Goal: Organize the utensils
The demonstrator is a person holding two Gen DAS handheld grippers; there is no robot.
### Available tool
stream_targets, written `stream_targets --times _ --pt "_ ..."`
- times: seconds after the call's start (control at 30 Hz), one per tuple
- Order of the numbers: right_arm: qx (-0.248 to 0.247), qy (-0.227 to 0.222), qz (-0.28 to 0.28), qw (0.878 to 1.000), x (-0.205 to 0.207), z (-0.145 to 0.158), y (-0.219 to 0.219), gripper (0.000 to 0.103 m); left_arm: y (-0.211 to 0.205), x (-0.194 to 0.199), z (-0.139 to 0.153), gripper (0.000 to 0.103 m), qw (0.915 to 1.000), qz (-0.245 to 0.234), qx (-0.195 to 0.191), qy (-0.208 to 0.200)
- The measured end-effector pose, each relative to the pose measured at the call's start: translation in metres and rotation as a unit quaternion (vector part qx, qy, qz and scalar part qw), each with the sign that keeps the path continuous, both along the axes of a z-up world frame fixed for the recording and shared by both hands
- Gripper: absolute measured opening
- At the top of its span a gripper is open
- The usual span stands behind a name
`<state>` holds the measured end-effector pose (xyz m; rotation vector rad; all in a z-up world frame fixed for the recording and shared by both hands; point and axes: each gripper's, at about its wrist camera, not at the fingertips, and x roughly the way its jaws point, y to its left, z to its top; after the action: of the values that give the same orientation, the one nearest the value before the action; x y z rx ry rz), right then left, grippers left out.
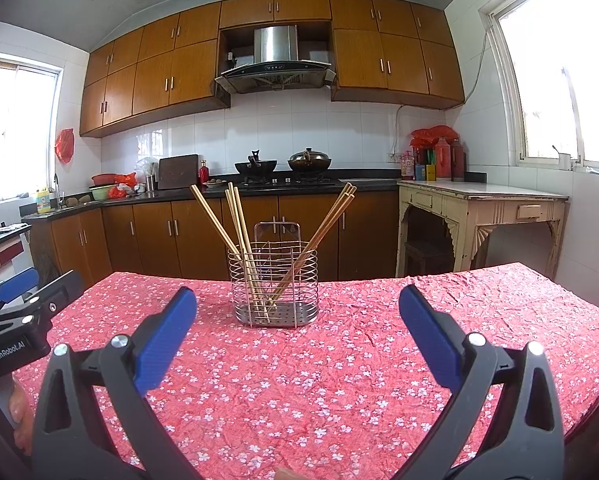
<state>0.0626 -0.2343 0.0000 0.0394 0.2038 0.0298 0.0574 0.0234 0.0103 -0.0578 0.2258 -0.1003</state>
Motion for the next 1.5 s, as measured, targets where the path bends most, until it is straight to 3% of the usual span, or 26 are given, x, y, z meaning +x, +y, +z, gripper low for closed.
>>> stream_targets --times 1.5 --pt "0.001 0.001 0.0 1.0 0.0006 0.0001 -0.0004 0.099 0.0039 0.002 -0.0013 0.101 1.0 -0.003 -0.005 0.004"
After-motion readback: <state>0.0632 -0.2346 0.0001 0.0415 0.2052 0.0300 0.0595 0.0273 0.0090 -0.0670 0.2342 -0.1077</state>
